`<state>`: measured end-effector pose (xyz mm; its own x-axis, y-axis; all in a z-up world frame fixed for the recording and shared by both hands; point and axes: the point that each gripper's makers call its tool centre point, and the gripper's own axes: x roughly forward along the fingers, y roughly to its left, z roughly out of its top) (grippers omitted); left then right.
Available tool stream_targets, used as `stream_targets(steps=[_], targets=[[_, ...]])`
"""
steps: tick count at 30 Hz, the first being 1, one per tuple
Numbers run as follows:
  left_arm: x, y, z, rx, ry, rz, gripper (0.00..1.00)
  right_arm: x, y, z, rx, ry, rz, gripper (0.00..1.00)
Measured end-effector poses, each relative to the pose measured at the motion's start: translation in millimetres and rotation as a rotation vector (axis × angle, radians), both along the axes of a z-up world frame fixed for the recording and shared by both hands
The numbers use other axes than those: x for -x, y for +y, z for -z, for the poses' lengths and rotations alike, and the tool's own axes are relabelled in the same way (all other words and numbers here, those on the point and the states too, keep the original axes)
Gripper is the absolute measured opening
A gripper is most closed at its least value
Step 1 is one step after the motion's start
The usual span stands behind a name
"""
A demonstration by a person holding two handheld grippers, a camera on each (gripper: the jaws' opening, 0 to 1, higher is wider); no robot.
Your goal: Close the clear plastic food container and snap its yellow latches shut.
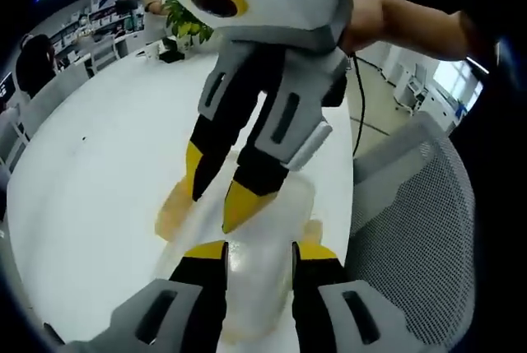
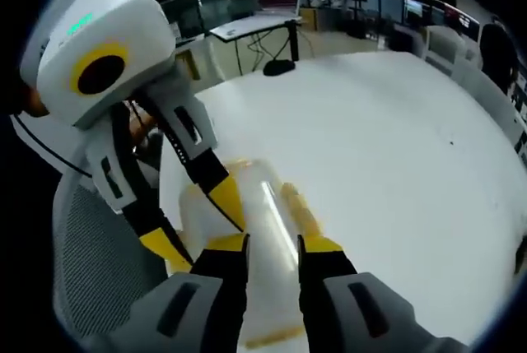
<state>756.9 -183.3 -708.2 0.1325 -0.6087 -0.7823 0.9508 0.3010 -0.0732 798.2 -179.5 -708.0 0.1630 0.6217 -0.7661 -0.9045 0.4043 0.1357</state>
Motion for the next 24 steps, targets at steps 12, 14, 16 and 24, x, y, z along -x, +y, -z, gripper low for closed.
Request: stream_targets(steps=[12,14,16,24], targets=[[10.4,1,1.0,-0.012,-0.065,0.055,0.27,-2,5,-3.6,0.003,0.001,-0.063,0.26],[11.2,0,1.4,-0.015,-0.076,0.063,0.28,-3,6,-4.4,0.002,-0.004,-0.068,0.29],[11.6,1,1.9,-0.019,-0.092,0.076,0.28,-4,5,-2.0,0.012,0.002,-0.078,0.30],[14.9,2,5.3,-0.044,-0.186,0.158,0.30,-3,2,9.3,0.060,0.027,-0.138,0.35]])
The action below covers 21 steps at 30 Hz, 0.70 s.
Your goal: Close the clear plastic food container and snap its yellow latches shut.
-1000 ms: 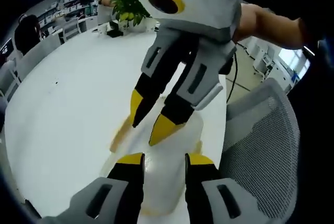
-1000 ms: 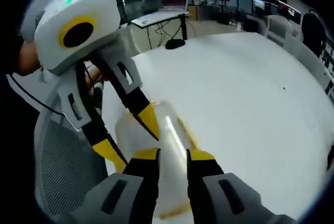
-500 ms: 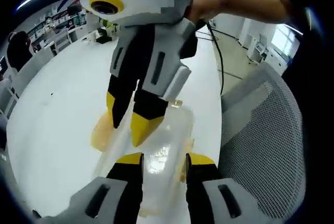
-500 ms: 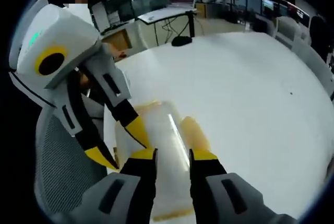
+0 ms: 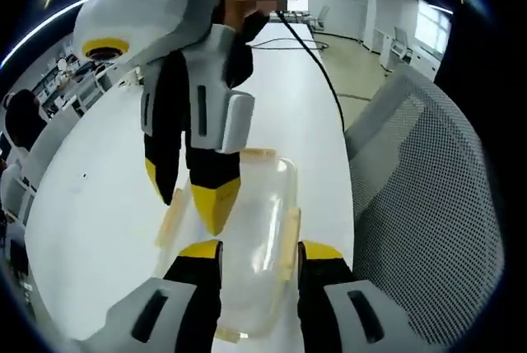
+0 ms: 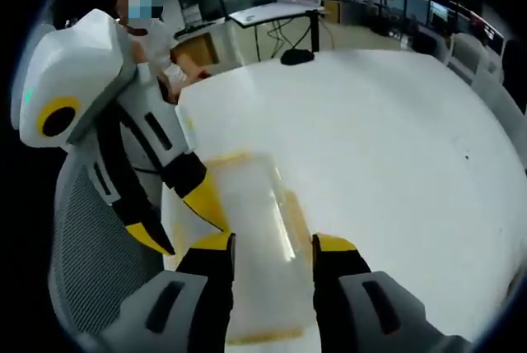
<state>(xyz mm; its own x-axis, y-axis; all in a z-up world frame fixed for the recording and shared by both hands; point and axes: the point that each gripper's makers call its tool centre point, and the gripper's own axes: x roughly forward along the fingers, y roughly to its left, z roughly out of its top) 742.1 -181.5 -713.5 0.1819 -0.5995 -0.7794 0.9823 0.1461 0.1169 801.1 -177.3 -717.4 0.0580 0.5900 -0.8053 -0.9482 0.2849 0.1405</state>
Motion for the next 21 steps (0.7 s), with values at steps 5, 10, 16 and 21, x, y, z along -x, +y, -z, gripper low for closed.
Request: stream_targets(steps=[5,10,16,21], targets=[[-0.1,0.1,1.4,-0.011,-0.052,0.024,0.30,-1.3,0.6,2.0,0.012,0.024,-0.026,0.35],[0.0,0.2,1.7,-0.021,-0.080,0.041,0.31,-0.8,1.8,2.4,0.028,0.046,-0.064,0.35],[1.9,0.3,3.6,-0.030,-0.137,0.060,0.32,-0.1,2.7,3.6,0.053,0.074,-0.094,0.35],[2.1,0.6,4.4,-0.039,-0.180,0.074,0.33,-0.2,3.7,3.8,0.071,0.085,-0.125,0.35]])
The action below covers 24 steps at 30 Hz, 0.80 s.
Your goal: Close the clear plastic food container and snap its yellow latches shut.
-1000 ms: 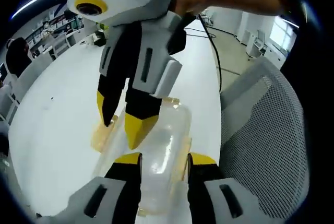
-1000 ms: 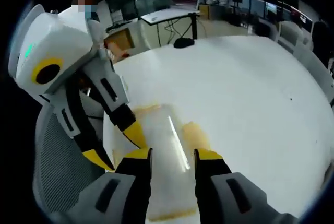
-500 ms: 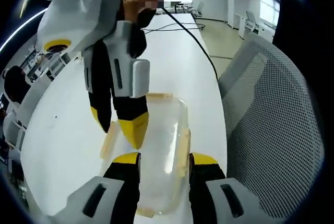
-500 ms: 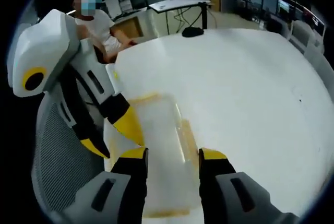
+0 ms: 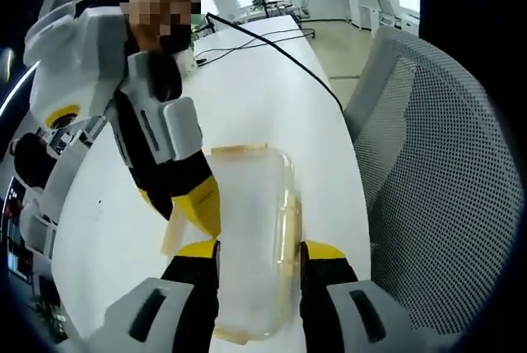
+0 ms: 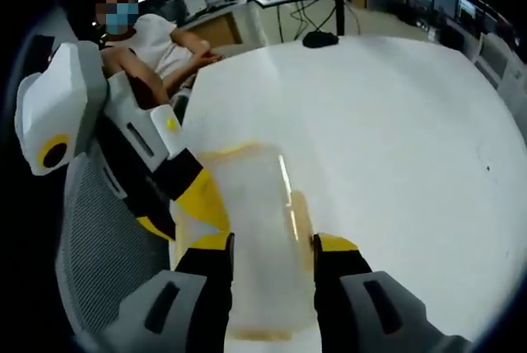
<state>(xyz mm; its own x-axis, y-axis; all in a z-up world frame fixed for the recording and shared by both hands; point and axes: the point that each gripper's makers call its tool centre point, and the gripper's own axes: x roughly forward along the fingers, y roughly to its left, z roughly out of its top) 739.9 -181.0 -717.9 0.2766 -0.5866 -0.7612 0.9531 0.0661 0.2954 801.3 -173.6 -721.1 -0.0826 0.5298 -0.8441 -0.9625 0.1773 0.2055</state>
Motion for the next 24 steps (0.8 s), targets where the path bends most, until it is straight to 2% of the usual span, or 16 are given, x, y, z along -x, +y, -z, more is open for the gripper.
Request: stream_targets(steps=[19,21,22,24], targets=[[-2.7,-0.2,1.4,-0.017,-0.015,-0.017,0.30,2.2,3.0,3.6,0.092,0.052,-0.131,0.33],[-3.1,-0.3,1.4,-0.018,-0.018,-0.016,0.29,3.5,3.6,3.2,0.102,0.064,-0.142,0.32],[-2.1,-1.5,2.4,-0.024,-0.022,-0.004,0.28,7.3,7.2,2.3,0.089,0.091,-0.154,0.32],[-1.6,-0.7,2.1,-0.018,-0.020,-0.007,0.28,2.6,5.5,1.6,0.103,0.091,-0.157,0.32]])
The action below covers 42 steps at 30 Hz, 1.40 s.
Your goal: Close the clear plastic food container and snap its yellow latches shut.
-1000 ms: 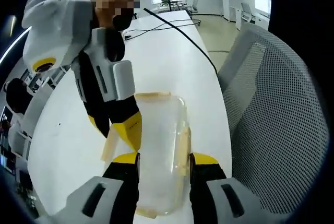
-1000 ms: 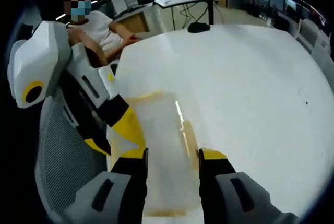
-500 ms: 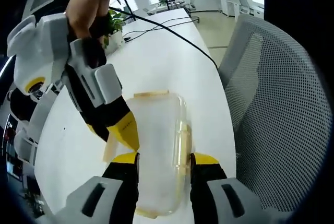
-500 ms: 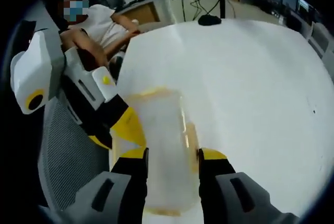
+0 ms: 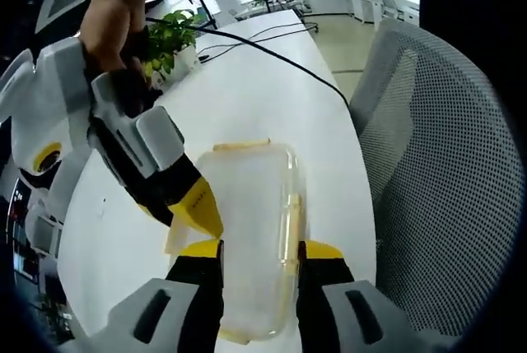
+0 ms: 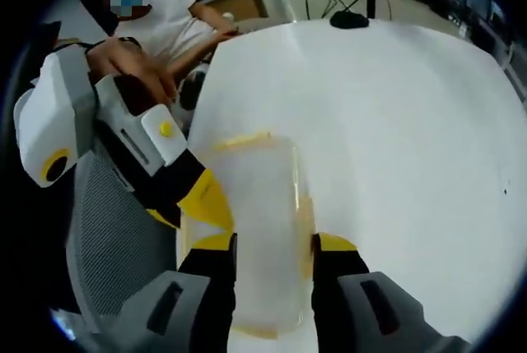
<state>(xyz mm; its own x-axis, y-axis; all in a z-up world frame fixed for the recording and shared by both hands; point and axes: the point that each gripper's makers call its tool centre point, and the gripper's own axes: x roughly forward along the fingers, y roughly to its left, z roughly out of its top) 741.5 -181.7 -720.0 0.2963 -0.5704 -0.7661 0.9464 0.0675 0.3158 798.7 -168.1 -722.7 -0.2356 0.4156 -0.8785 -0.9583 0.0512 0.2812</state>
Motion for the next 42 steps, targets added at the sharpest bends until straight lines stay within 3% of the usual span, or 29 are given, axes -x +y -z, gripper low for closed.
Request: stream_targets(steps=[2,3,4,10,29,42], targets=[[-0.9,-0.6,-0.3,-0.007,-0.003,0.003,0.28,-0.1,-1.6,0.5,0.001,0.026,0.001,0.31],[-1.2,-0.7,-0.1,-0.007,-0.004,0.001,0.28,4.6,1.2,-0.7,-0.020,0.075,-0.030,0.30],[-1.1,-0.1,0.5,-0.009,-0.001,0.001,0.28,-2.5,-1.1,1.0,-0.002,0.042,-0.016,0.30],[-1.2,-0.3,-0.8,0.008,0.009,-0.002,0.28,0.5,-1.7,2.0,0.037,0.038,-0.016,0.31],[0.0,0.0,-3.7,0.024,-0.011,0.013,0.30,1.3,-2.4,0.6,0.000,0.003,0.001,0.33],[-1.1,7.2,-4.6,0.046,0.027,-0.050,0.35,3.6,-4.6,-2.0,-0.027,-0.043,-0.006,0.34]])
